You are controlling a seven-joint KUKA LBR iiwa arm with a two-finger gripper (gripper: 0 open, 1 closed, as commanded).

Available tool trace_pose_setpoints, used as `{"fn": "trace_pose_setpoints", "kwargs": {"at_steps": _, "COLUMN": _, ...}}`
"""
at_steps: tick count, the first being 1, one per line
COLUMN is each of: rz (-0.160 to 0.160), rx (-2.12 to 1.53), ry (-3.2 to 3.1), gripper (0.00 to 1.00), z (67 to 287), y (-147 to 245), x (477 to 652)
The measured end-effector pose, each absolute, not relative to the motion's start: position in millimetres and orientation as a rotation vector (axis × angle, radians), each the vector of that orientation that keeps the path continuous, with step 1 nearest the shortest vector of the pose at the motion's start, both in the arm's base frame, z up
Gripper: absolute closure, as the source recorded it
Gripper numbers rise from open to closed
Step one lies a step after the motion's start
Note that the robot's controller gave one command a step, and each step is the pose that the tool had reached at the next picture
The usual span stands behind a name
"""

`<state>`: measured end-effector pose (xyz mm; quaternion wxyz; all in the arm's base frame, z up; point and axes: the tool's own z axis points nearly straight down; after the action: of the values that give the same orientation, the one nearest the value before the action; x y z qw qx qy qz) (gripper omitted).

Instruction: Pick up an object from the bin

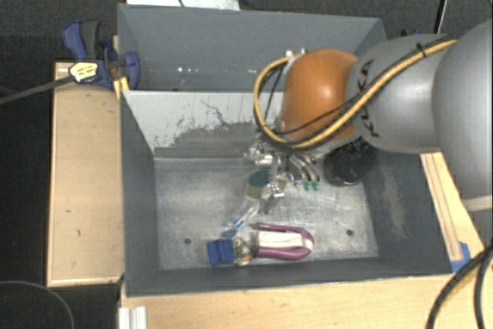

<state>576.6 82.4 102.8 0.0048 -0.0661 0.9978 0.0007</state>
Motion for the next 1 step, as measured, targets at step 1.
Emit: {"fn": "trace_pose_setpoints", "kwargs": {"at_steps": 1, "rz": 0.002, "rx": -0.402, "ry": 3.107, "gripper": 0.0, "z": 73.4, "y": 73.2, "x": 573.0}}
